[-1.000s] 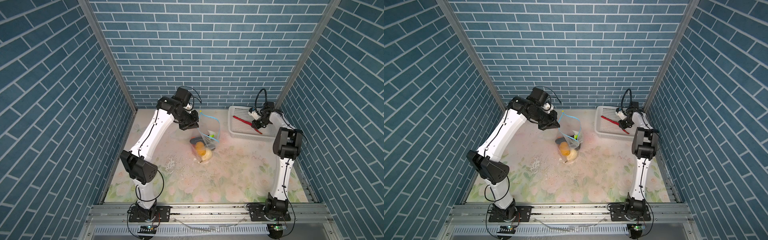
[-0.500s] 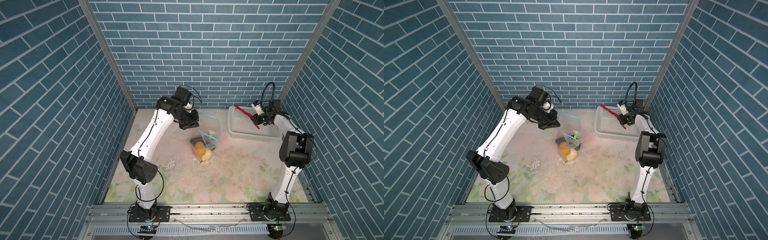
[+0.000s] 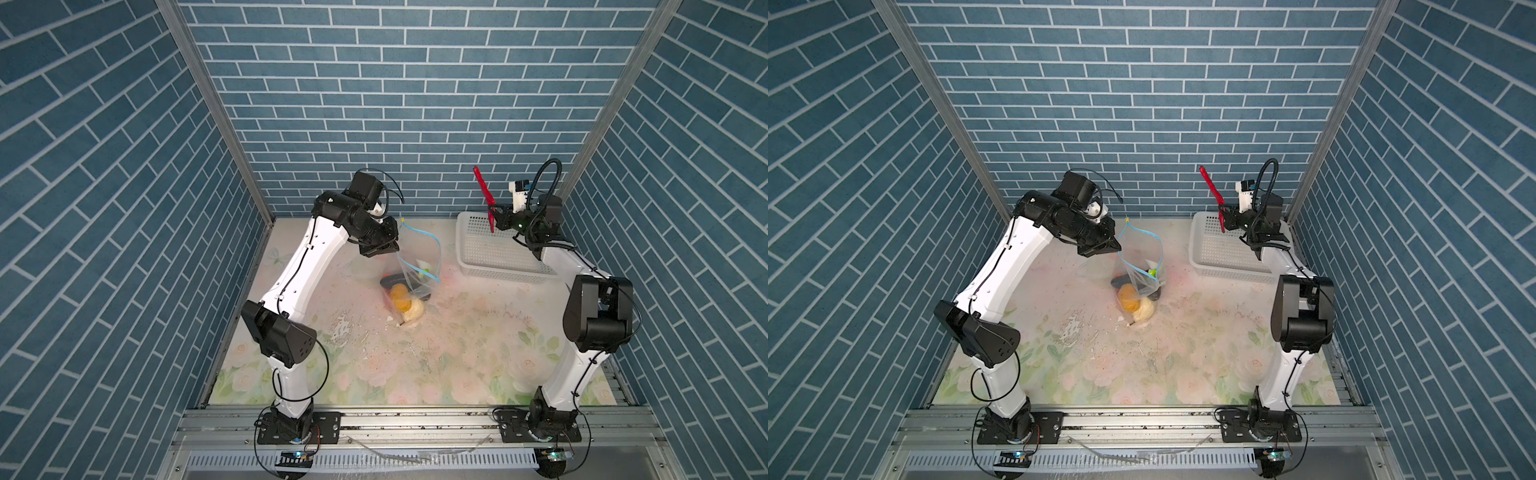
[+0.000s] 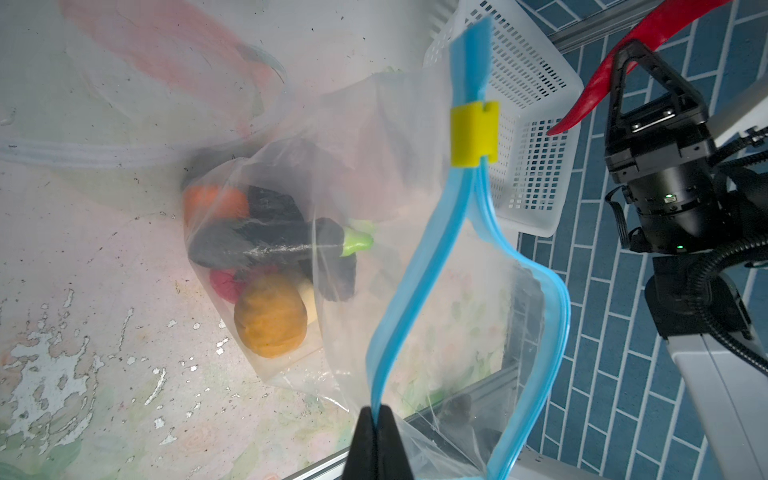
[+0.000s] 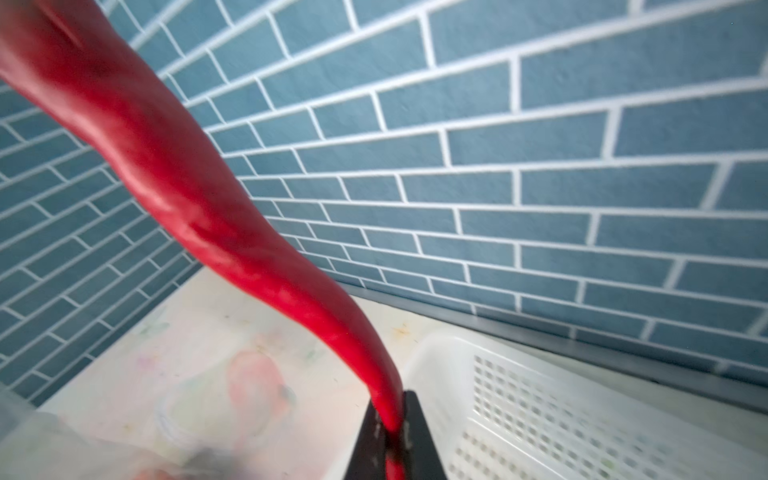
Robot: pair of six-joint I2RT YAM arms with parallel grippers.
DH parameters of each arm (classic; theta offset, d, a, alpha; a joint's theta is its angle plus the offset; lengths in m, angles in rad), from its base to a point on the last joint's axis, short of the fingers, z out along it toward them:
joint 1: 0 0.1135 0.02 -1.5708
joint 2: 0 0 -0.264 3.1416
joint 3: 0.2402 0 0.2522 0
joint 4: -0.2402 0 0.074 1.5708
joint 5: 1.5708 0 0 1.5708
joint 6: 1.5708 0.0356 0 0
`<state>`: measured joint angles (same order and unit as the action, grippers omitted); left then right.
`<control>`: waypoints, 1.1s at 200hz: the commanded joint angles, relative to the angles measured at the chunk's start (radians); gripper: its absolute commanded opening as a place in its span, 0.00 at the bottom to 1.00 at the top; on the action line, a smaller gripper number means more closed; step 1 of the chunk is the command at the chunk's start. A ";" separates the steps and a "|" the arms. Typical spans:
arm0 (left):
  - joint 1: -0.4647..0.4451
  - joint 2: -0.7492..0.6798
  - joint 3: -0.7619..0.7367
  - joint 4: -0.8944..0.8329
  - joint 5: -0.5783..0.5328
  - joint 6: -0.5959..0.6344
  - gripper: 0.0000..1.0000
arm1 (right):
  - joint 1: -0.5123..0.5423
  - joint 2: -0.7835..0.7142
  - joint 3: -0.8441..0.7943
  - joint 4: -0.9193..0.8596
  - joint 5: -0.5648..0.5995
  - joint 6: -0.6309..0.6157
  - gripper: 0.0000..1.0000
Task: Place the food in the zip-top bag and seal the zipper
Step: 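Lift the red chili with right gripper and carry it toward the bag, then lower the red chili into the bag mouth held by left gripper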
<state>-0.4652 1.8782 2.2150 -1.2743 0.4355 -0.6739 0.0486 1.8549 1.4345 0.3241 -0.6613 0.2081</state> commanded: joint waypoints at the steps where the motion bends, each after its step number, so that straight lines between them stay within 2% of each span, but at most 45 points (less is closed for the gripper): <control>1: -0.003 0.021 0.058 -0.050 -0.003 0.006 0.00 | 0.053 -0.114 -0.041 0.116 -0.028 0.092 0.05; 59: -0.003 0.090 0.269 -0.192 -0.023 0.011 0.00 | 0.183 -0.268 -0.092 0.175 -0.006 0.223 0.02; 120: -0.002 0.087 0.269 -0.170 -0.014 0.004 0.00 | 0.307 -0.387 -0.134 0.190 0.003 0.331 0.01; 165: -0.002 0.085 0.264 -0.163 -0.014 0.009 0.00 | 0.402 -0.408 -0.174 0.196 -0.004 0.339 0.01; 220: -0.002 0.074 0.246 -0.153 -0.014 0.011 0.00 | 0.452 -0.424 -0.252 0.208 0.000 0.360 0.00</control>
<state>-0.4652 1.9594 2.4641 -1.4315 0.4240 -0.6731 0.4847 1.4628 1.2297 0.4889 -0.6586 0.5282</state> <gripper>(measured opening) 0.044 0.080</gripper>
